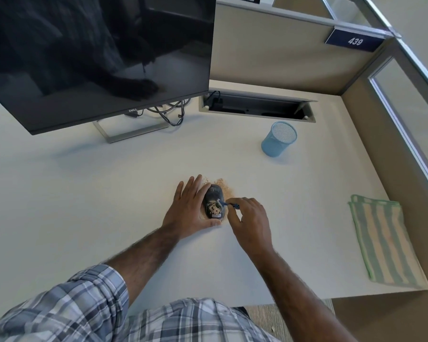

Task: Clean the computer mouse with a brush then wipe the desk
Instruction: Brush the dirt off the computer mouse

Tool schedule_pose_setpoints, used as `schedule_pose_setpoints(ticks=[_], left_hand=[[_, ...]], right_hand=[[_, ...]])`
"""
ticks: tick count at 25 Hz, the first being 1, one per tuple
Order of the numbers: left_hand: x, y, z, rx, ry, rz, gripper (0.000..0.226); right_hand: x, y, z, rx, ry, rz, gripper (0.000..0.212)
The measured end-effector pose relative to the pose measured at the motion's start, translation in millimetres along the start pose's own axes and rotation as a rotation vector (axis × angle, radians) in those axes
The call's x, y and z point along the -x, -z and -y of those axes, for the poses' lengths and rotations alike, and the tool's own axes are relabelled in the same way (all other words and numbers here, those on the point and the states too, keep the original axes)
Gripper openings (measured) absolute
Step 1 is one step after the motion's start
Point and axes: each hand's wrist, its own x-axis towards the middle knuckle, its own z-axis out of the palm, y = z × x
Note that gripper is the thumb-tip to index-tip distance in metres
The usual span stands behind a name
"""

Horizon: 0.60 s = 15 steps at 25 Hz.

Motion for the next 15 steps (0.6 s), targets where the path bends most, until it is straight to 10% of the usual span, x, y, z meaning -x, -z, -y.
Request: schedule_pose_setpoints(ticks=[15], left_hand=[[0.0, -1.0, 0.6, -0.013, -0.001, 0.01, 0.117]], right_hand=[[6.5, 2.0, -0.7, -0.012, 0.056, 0.025, 0.017]])
